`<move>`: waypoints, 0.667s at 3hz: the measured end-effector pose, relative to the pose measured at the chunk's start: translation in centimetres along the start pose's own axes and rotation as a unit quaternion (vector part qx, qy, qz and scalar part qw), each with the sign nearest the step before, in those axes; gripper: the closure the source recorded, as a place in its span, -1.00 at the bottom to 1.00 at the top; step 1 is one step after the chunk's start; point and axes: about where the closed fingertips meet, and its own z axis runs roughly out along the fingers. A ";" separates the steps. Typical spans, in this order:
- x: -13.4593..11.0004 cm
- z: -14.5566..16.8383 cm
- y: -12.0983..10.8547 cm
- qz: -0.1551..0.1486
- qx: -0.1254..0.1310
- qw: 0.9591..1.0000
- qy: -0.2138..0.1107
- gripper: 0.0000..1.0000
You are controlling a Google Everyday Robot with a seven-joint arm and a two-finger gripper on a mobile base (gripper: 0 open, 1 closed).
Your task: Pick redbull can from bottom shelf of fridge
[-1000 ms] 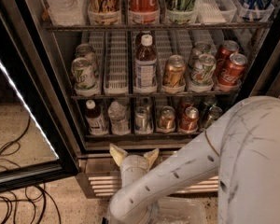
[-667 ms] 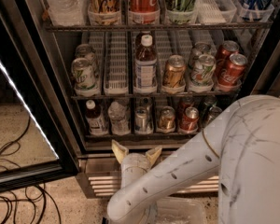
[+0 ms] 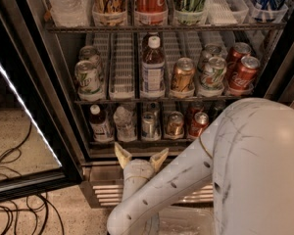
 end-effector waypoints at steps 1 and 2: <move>0.0 0.0 0.0 0.000 0.000 1.000 0.000 -1.00; 1.5 1.0 0.4 0.004 0.003 1.000 0.006 -0.62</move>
Offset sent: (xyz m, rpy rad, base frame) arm 0.0193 -0.0031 -0.0178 0.0078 -0.0505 -0.0729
